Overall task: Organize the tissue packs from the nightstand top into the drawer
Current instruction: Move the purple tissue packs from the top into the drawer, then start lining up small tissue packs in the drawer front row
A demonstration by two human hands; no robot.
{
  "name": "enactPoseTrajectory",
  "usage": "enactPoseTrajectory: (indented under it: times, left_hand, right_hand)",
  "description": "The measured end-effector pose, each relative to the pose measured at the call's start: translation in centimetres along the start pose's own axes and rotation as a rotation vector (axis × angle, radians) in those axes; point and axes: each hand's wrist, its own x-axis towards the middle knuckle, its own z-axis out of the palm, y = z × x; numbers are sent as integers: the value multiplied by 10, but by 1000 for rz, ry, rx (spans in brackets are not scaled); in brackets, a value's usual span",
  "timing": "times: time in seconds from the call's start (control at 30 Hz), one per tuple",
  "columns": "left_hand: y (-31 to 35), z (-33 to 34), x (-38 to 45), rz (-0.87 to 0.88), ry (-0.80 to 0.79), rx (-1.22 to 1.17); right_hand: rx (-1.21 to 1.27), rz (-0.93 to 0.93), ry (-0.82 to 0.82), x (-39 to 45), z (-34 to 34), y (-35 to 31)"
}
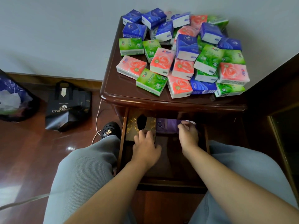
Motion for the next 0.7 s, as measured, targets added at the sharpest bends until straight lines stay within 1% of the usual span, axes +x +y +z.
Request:
enactPoseTrajectory:
  times: [0.17,0.2,0.27,0.33,0.4,0.47,0.5,0.53,0.57,0.63,0.7]
  left_hand:
    - [19,-29,-19,199,240,-89]
    - [26,-38,-22,243,294,-91]
    - [43,-59,-28,317,396,-93]
    - [61,-82,-31,365,480,-91]
    - [82,-107,-29,402,542,-113]
    - [104,-132,-25,435,576,-143]
    - [116,-144,-25,450,583,-156]
    - [125,-155,-24,463,586,-156]
    - [130,-160,-21,472,588,-153]
    - [138,-169,-16,484,582,-156]
    - [147,-176,-8,468,540,-157]
  right_hand:
    - [-228,-200,-68,-31,-49,-38]
    - [-258,-290,-71,-42,-60,-46]
    - [-284,-547,-53,-63,-80,-66]
    - [-252,-806,-43,-79,-96,-96]
    - [-231,-1033,0,-82,-109,-136]
    - [-272,-1200,68,-76,-118,-179]
    - [-312,-1251,109,-73,-123,-200]
    - [-379,-1257,134,-69,-126,-218]
    - [-475,-1216,122,-61,-126,-231]
    - [-681,-1089,41,-52,-127,-252]
    - [-848,-964,-50,-45,-126,-267]
